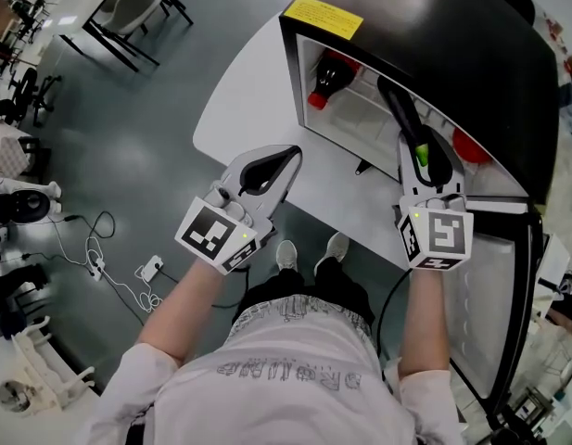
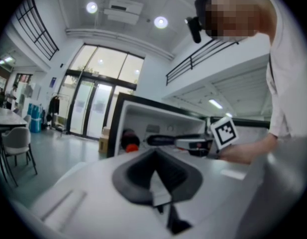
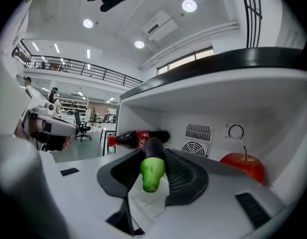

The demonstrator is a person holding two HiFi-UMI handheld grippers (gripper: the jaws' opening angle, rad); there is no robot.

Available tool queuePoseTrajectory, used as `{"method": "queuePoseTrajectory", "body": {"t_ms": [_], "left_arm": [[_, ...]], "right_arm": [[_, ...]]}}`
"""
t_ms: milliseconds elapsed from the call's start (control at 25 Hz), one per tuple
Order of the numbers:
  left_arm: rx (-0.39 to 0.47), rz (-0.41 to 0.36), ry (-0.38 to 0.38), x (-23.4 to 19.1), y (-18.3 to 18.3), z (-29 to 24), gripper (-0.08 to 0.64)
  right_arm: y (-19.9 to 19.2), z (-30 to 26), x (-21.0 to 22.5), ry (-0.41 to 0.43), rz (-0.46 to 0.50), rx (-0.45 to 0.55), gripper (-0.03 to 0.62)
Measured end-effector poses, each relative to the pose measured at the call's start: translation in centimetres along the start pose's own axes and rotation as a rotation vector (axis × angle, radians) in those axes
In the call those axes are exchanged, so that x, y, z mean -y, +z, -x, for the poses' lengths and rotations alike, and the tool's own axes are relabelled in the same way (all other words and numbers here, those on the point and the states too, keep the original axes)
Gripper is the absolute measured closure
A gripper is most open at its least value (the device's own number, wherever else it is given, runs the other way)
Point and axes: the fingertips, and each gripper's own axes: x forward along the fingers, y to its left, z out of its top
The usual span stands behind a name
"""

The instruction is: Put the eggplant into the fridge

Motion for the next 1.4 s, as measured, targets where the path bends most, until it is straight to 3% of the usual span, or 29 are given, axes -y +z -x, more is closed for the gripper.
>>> {"method": "queuePoseTrajectory", "body": {"t_ms": [640, 1400], "left_arm": [[-0.028, 0.016, -0.010, -1.4, -1.1, -1.1, 0.552], [-0.031, 0.037, -0.006, -2.4, -1.5, -1.8, 0.552]], "right_arm": [[-0.4, -4.7, 0.7, -0.067, 0.076, -0.014, 0.457], [-0.8, -7.7, 1.3, -0.126, 0.154, -0.141, 0.456]]}}
